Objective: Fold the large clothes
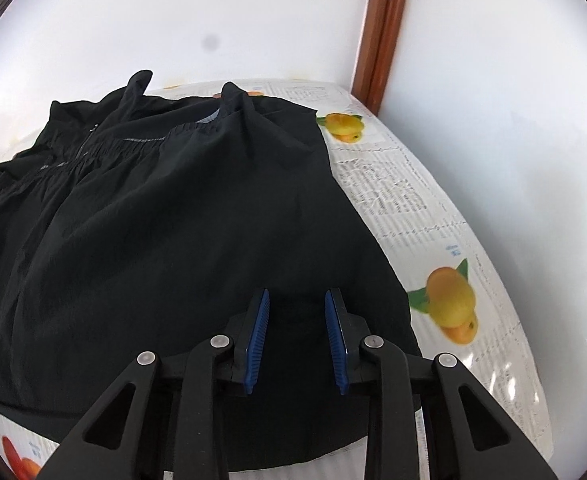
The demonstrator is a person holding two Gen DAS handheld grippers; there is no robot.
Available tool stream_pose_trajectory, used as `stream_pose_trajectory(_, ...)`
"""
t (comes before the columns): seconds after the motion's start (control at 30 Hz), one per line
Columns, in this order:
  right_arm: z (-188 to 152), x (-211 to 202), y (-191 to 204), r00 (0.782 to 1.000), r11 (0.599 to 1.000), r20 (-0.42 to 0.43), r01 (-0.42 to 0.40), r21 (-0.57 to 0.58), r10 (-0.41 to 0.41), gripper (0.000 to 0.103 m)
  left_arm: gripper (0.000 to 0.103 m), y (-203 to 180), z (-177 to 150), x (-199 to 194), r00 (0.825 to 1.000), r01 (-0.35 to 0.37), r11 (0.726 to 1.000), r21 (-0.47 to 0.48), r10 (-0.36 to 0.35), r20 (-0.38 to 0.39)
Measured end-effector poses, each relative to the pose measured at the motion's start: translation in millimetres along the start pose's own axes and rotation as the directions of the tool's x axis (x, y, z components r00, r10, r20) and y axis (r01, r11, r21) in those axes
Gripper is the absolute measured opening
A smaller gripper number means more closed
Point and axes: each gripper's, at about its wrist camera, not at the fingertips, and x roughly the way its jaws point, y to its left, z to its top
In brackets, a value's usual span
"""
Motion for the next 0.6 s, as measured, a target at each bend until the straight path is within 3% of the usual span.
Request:
stream_pose_trajectory(0.1,4.1,-21.1,7.5,0.999,0.999,0.036,-0.022,0.039,0.021,0.033,0.019,3.0,-0.6,-1.9,1.0,-0.003,1.0,0.001,0.003,-0.01)
stream_pose_trajectory(0.17,3.8,-41.6,27.7,0.995,0.998,0.082,-0.055,0.005,0.055,0.036,0.024,8.6,-1.7,-6.1,1.0,0.007,1.0,-0.011,-0.007,-0.011)
stream_pose_trajectory(0.23,1.1,-60.3,52.4,0.987,0.995,0.125,-0.092,-0.035,0.096,0.041,0.039,13.7,-5.2,-12.4,1.0,0.012,1.0,-0.024,-0.012,-0.007)
stream_pose_trajectory(0.27,-1.1,-67.4,70.0,0.982,0.989,0.129,-0.128,-0.07,0.136,0.042,0.042,15.9,-7.6,-16.2,1.0,0.015,1.0,-0.026,-0.015,-0.003)
stream_pose_trajectory(0.33,-6.6,-74.4,101.3,0.971,0.972,0.117,-0.196,-0.128,0.211,0.042,0.051,20.5,-14.3,-25.0,1.0,0.01,1.0,-0.021,-0.01,0.014)
stream_pose_trajectory(0.43,-18.6,-72.9,155.5,0.95,0.937,0.064,-0.288,-0.197,0.305,0.042,0.053,27.9,-24.7,-33.7,1.0,-0.014,1.0,-0.019,0.014,0.028)
stream_pose_trajectory(0.5,-26.5,-62.7,186.7,0.948,0.923,0.03,-0.302,-0.239,0.318,0.042,0.055,33.6,-32.1,-37.8,0.999,-0.022,1.0,-0.02,0.022,0.025)
stream_pose_trajectory(0.6,-37.6,-47.0,210.8,0.965,0.928,-0.016,-0.257,-0.269,0.262,0.041,0.056,42.4,-41.5,-44.2,0.998,-0.058,0.998,-0.007,0.059,0.028)
